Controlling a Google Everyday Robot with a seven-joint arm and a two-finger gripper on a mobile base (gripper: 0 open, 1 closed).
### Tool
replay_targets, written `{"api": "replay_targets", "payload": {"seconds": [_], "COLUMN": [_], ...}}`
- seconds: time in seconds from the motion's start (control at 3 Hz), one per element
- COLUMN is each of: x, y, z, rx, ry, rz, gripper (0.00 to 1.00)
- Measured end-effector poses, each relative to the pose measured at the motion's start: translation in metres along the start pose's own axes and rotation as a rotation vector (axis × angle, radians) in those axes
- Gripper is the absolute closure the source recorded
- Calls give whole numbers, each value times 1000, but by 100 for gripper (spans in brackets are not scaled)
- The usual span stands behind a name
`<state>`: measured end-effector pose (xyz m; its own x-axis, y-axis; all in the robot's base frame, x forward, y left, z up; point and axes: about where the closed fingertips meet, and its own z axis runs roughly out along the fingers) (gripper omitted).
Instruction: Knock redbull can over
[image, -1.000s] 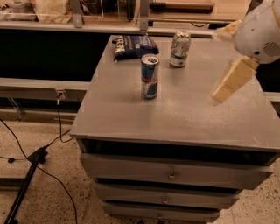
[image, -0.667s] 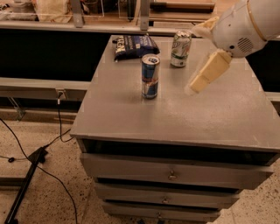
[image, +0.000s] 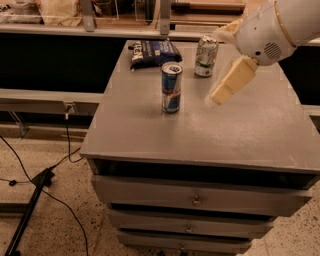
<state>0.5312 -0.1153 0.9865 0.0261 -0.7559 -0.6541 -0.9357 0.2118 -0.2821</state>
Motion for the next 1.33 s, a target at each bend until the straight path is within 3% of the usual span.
{"api": "replay_targets", "payload": {"seconds": [0.33,0.67,1.33], "x": [3,4,2], "y": [-1,-5,-17], "z": [20,67,128], "rx": [2,4,8], "ry": [-82,-244,-423], "rz": [18,66,163], "gripper": [0,0,0]}}
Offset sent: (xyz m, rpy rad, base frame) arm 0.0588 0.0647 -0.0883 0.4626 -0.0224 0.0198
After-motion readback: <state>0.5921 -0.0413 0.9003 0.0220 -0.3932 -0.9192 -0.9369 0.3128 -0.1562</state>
